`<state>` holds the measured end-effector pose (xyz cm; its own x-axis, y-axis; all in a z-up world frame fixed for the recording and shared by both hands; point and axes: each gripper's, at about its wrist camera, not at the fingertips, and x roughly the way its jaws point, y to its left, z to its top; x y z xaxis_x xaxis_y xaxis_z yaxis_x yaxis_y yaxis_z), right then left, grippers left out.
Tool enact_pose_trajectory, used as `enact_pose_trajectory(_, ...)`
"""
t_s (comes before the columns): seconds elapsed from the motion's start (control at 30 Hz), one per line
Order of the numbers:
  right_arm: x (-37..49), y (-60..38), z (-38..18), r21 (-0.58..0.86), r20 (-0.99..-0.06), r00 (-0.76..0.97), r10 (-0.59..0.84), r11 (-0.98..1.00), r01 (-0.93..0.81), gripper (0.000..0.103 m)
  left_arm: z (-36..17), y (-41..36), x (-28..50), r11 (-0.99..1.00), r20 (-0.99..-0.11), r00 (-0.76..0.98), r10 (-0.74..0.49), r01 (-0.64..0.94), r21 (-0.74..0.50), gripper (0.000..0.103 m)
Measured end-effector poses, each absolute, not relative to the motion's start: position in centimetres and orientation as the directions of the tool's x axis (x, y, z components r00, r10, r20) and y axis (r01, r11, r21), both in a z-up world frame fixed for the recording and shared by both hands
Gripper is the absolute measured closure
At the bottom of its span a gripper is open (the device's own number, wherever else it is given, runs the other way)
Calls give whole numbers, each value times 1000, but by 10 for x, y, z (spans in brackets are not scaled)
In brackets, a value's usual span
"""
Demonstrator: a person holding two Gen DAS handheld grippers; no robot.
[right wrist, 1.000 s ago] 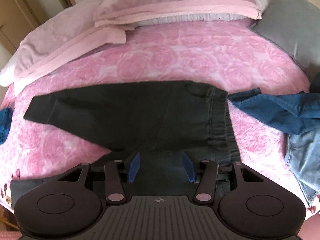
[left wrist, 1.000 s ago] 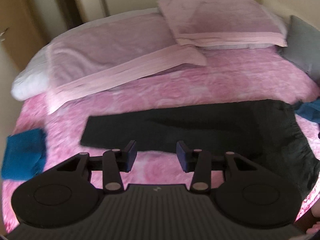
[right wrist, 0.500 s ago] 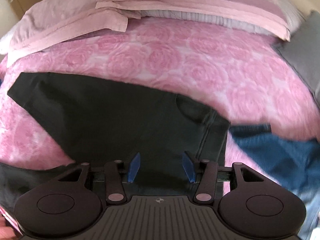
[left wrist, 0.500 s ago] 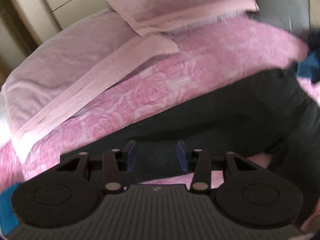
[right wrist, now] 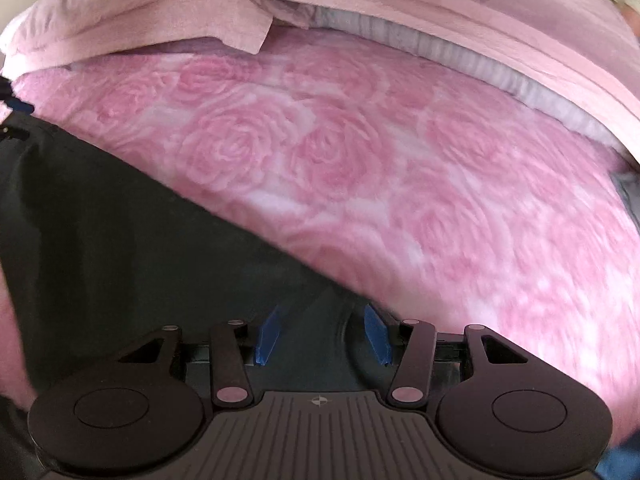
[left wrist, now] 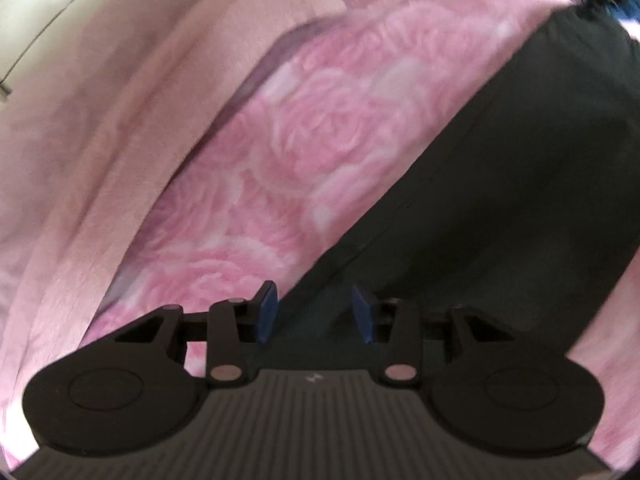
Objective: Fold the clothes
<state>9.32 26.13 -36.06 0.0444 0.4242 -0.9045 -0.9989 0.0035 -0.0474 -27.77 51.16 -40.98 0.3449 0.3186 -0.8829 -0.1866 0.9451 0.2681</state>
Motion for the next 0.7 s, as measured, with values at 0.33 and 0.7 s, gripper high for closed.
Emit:
enact_pose_trajectory(0.33,119,310,-406,85,-938,-113,329,-97,-992,52,-432,560,-295,983,-901,397,175,-121,138,63)
enact_pose_trajectory(0.7,103,304,-396,29,-927,-95,362,-186,-982,85,-429,531,-296,968,-882,400,248,-73,240,99)
